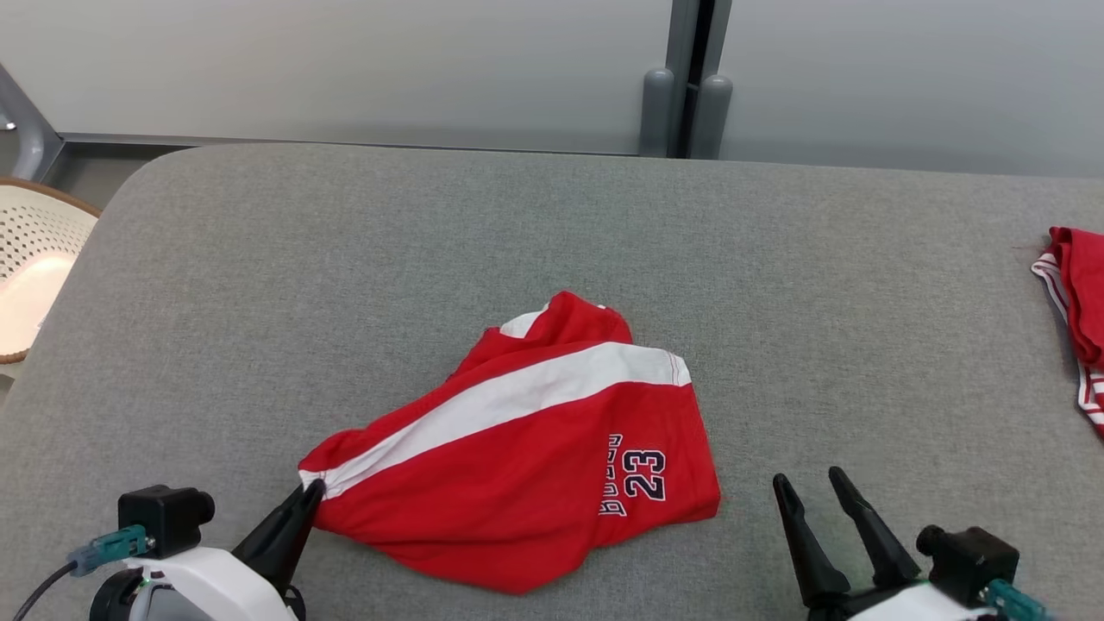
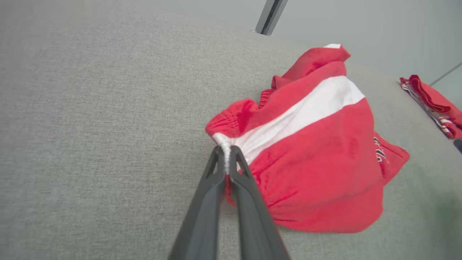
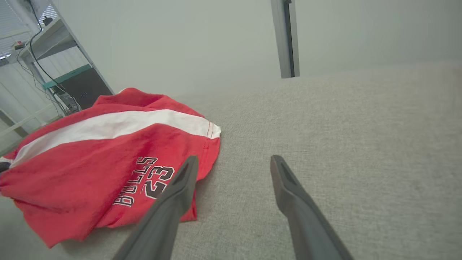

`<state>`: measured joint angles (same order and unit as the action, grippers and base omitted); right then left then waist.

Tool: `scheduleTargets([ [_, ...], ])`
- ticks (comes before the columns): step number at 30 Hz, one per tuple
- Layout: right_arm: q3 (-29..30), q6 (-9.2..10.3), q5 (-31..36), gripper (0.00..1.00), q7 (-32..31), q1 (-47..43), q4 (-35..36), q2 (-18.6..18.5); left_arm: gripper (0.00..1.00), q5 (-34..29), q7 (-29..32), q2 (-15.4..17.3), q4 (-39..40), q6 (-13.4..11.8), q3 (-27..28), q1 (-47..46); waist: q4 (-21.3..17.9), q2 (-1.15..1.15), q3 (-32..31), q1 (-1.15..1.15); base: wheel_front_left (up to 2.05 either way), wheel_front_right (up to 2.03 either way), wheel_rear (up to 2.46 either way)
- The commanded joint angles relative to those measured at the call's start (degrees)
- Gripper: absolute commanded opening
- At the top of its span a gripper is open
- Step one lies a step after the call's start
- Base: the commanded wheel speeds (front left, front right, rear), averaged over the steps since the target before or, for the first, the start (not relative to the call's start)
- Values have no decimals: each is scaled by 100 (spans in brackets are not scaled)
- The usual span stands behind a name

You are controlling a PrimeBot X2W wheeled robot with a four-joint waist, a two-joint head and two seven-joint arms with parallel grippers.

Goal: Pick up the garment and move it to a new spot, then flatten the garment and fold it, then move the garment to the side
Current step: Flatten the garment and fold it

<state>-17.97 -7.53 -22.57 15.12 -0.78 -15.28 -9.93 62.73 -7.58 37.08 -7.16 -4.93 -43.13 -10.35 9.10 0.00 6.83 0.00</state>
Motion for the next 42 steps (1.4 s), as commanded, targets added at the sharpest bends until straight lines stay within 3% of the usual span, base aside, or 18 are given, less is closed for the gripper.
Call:
scheduleTargets([
  [1,-384,8,-912,100,-61,282,-104,-216,0,54,-19,64,10,-67,72,89,35,0,-3,0,0,0,0],
  [5,-990,6,-3148,100,-910,965,59,-712,0,55,-54,140,-112,-109,136,89,53,0,95,0,0,0,0],
  [9,-1330,6,-4324,100,-1812,1631,-2,-1131,0,-17,-24,123,-296,-44,119,-106,141,0,215,0,0,0,0],
  [15,-1808,6,-4772,100,-2349,2232,-288,-1299,0,-106,23,22,-552,69,55,-355,311,0,353,0,0,0,0],
  [25,-2536,6,-5066,100,-2222,2807,-905,-1211,0,-219,28,-162,-904,236,-44,-679,555,0,537,0,0,0,0],
  [27,-2664,6,-5116,90,-2122,2880,-978,-1191,0,-221,28,-189,-939,247,-54,-697,579,0,563,0,0,0,0],
  [28,-2700,6,-5166,73,-2064,2907,-991,-1167,0,-218,21,-208,-952,255,-58,-699,587,0,577,0,0,0,0],
  [31,-2827,6,-5266,49,-1935,3014,-1098,-1163,0,-192,17,-251,-967,283,-77,-705,612,0,614,0,0,0,0],
  [35,-3002,6,-5422,46,-1799,3129,-1199,-1165,0,-115,-2,-299,-995,307,-53,-676,631,0,662,0,0,0,0],
  [37,-3084,6,-5495,40,-1752,3175,-1251,-1175,0,-84,-5,-332,-1003,328,-51,-648,643,0,691,0,0,0,0],
  [38,-3128,6,-5524,33,-1728,3197,-1270,-1180,0,-81,-8,-340,-1006,326,-60,-643,650,0,704,0,0,0,0],
  [39,-3181,6,-5548,13,-1707,3219,-1282,-1186,0,-88,-13,-347,-1011,330,-67,-645,656,0,718,0,0,0,0],
  [40,-3222,6,-5574,0,-1670,3247,-1281,-1193,0,-92,-16,-356,-1019,335,-74,-651,662,0,731,0,0,0,0],
  [42,-3296,6,-5617,0,-1596,3288,-1238,-1214,0,-95,-17,-372,-1036,335,-83,-668,667,0,742,0,0,0,0],
])
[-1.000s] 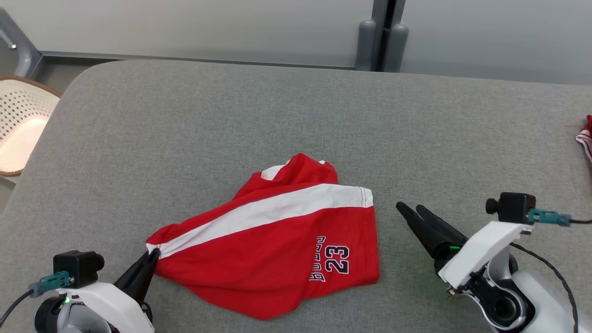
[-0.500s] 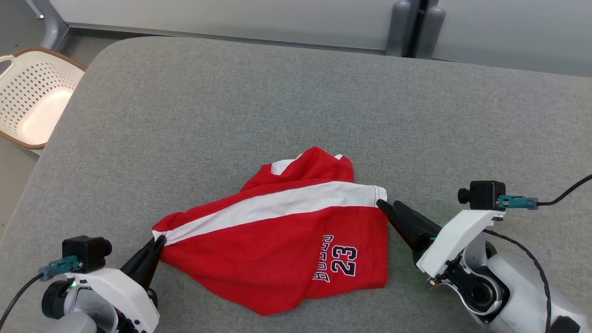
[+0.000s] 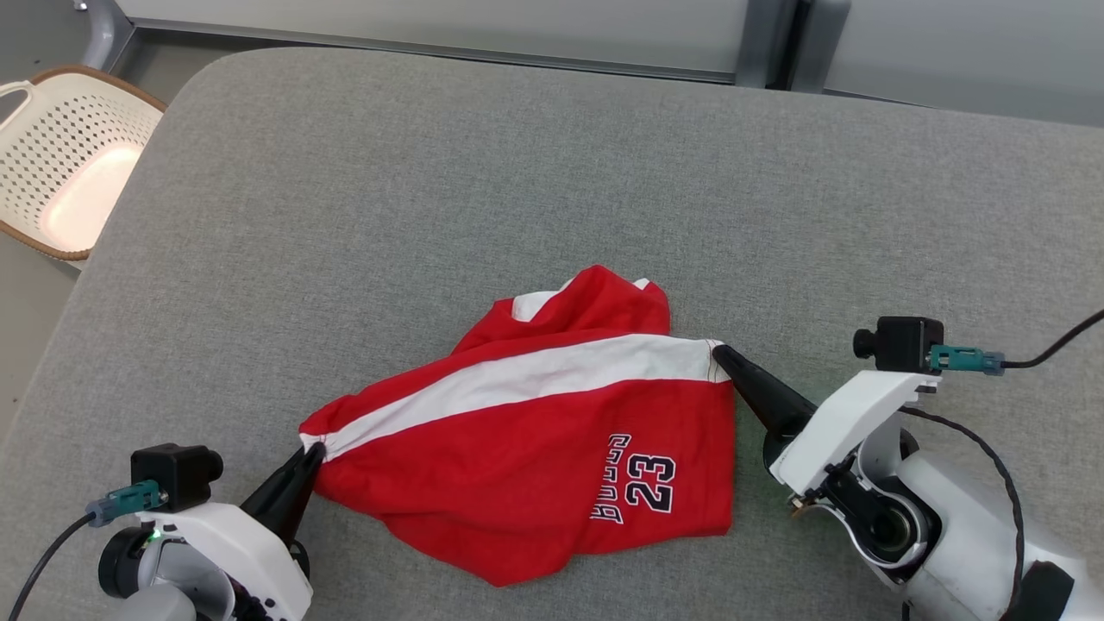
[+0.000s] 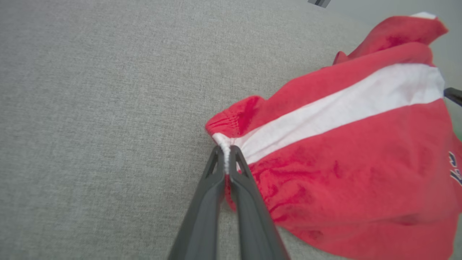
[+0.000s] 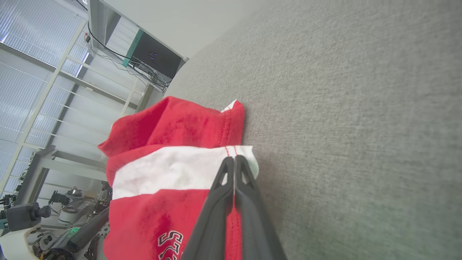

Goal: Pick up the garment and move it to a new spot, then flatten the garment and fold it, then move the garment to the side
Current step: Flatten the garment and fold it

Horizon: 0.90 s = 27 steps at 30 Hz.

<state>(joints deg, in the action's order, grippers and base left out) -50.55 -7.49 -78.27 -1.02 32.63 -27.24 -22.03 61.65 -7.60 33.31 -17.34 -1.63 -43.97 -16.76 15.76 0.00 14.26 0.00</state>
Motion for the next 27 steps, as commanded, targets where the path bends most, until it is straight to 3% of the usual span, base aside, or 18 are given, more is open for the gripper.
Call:
scheduleTargets([
  [1,-49,2,-80,0,89,-40,-9,-29,0,8,-23,2,-28,7,-1,-33,-3,0,-8,0,0,0,0],
  [8,-240,2,-377,0,277,-53,88,-297,0,55,-60,100,20,-61,64,48,-173,0,-159,0,0,0,0],
  [9,-275,2,-444,29,209,-50,62,-300,0,60,-67,114,37,-72,71,56,-181,0,-150,0,0,0,0],
  [10,-306,2,-483,100,149,-25,29,-299,0,59,-76,122,49,-76,75,58,-183,0,-132,0,0,0,0],
  [21,-542,-12,-814,100,-156,117,-219,-28,0,1,-72,59,-11,-32,22,-61,-24,0,31,0,0,0,0],
  [23,-584,-13,-862,76,-207,96,-255,-5,0,2,-82,51,-30,-23,18,-74,3,0,41,0,0,0,0],
  [24,-596,-13,-874,69,-217,106,-263,-2,0,1,-89,48,-37,-16,17,-81,13,0,51,0,0,0,0],
  [25,-608,-13,-883,49,-221,115,-271,3,0,0,-97,41,-45,-10,17,-88,22,0,60,0,0,0,0],
  [27,-628,-13,-918,31,-255,126,-261,25,0,0,-111,30,-63,-7,15,-97,32,0,74,0,0,0,0],
])
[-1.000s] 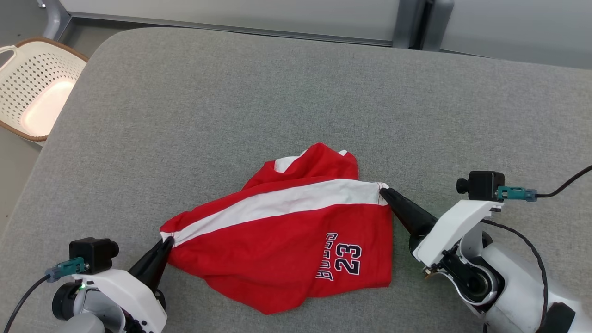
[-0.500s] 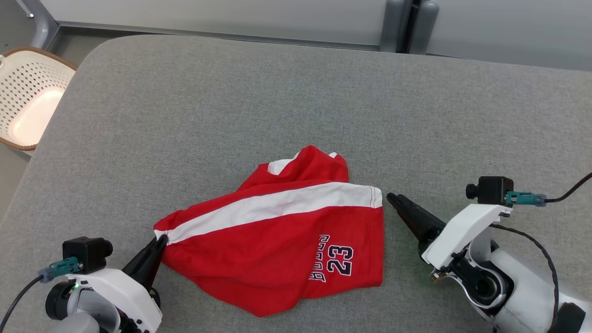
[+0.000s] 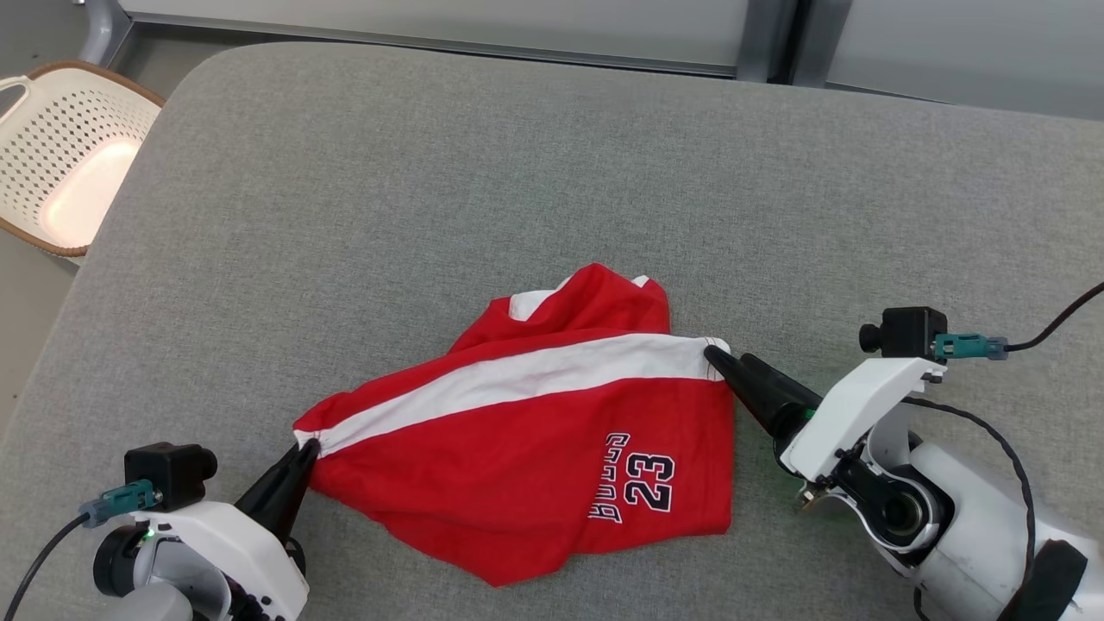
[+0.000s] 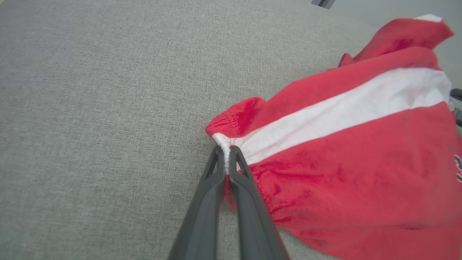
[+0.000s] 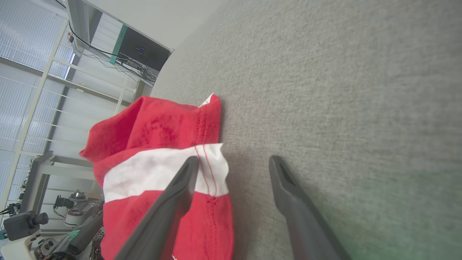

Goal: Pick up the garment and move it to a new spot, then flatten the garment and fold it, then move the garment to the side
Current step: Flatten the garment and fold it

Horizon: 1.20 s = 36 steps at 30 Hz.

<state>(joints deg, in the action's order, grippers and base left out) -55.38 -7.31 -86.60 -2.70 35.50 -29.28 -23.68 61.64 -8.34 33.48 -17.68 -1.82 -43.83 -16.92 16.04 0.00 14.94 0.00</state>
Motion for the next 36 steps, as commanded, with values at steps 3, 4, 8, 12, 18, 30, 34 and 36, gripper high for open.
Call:
scheduleTargets([
  [3,-179,-28,-124,0,-114,-155,-24,186,0,6,-40,-4,-62,24,-3,-96,10,0,16,0,0,0,0],
  [4,-182,-27,-138,0,-128,-166,-17,165,0,10,-45,-13,-78,28,-4,-102,10,0,15,0,0,0,0],
  [8,-164,-15,-201,0,-164,-174,70,77,0,30,-62,-54,-132,56,-12,-116,4,0,4,0,0,0,0],
  [12,-169,-15,-190,0,-137,-184,140,-22,0,43,-81,-76,-198,70,-20,-113,-12,0,-27,0,0,0,0],
  [18,90,-14,-195,0,260,-110,399,-241,0,2,-339,-73,-149,137,131,-183,-129,0,-127,0,0,0,0],
  [30,997,-16,341,0,886,1432,968,-1309,0,79,504,34,1236,743,530,-2444,-988,0,101,0,0,0,0],
  [34,931,-16,994,0,878,2452,561,-1331,0,-143,898,-122,1020,832,505,-3676,-1278,0,485,0,0,0,0],
  [36,952,-16,1446,0,1035,3170,213,-1203,0,-311,971,-296,657,877,529,-4470,-1477,0,751,0,0,0,0],
])
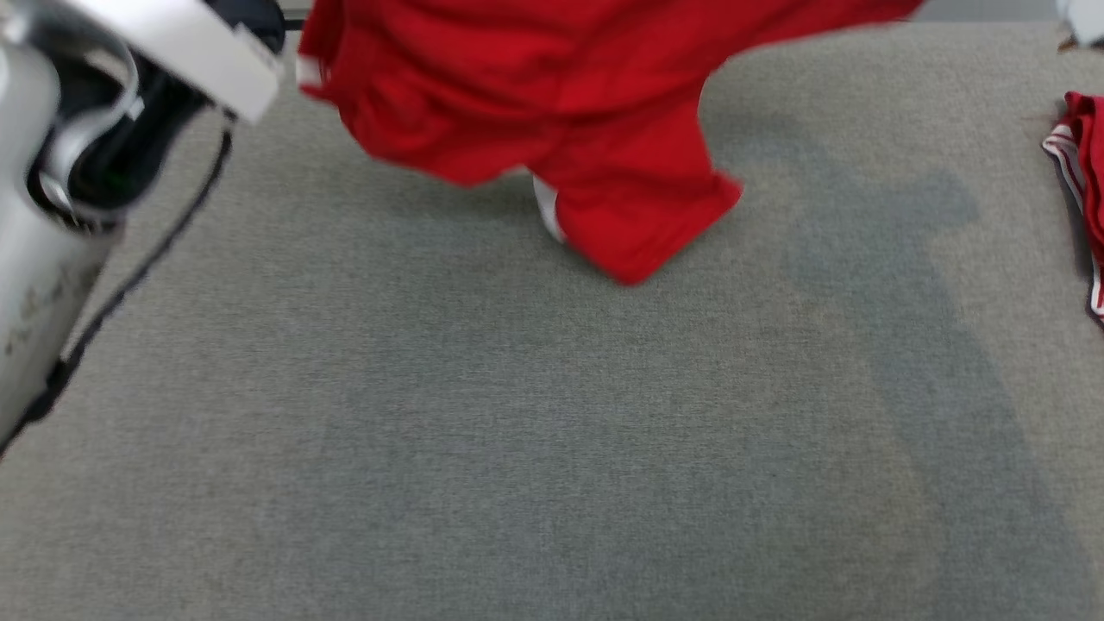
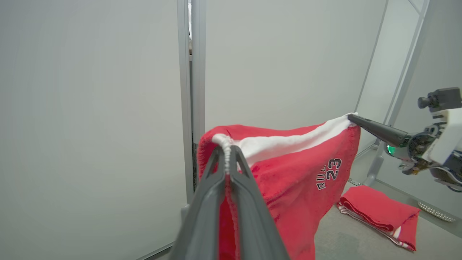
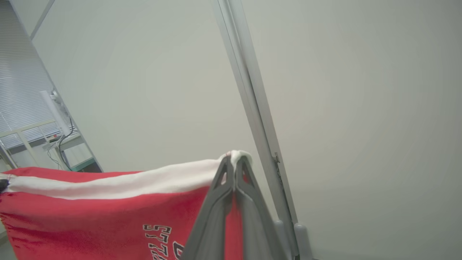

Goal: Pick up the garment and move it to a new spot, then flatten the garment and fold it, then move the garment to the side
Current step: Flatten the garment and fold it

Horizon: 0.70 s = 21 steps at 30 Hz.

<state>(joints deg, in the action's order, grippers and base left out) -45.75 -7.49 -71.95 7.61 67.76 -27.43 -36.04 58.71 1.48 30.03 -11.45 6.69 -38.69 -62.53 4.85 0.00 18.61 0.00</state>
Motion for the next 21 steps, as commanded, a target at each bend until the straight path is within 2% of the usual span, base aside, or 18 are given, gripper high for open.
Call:
scheduleTargets([
  [1,-7,1,190,0,124,262,-116,108,0,-137,-53,-32,-187,34,21,-299,-457,0,498,0,0,0,0],
  [6,109,2,880,0,625,1245,-540,342,0,-674,-728,-399,-909,84,-193,-1608,-803,0,822,0,0,0,0],
  [9,315,2,1092,0,742,1294,-419,289,0,-700,-1281,-391,-951,78,-489,-1774,-897,0,823,0,0,0,0],
  [11,613,2,1242,0,763,1098,-196,208,0,-675,-1488,-257,-888,80,-731,-1602,-936,0,783,0,0,0,0],
  [16,1471,2,1681,0,760,-153,714,35,0,-575,-1662,214,-442,81,-1262,-734,-935,0,602,0,0,0,0],
  [21,1819,2,1694,0,763,-2224,1721,-132,0,-900,-1664,596,368,80,-1122,833,-831,0,333,0,0,0,0],
])
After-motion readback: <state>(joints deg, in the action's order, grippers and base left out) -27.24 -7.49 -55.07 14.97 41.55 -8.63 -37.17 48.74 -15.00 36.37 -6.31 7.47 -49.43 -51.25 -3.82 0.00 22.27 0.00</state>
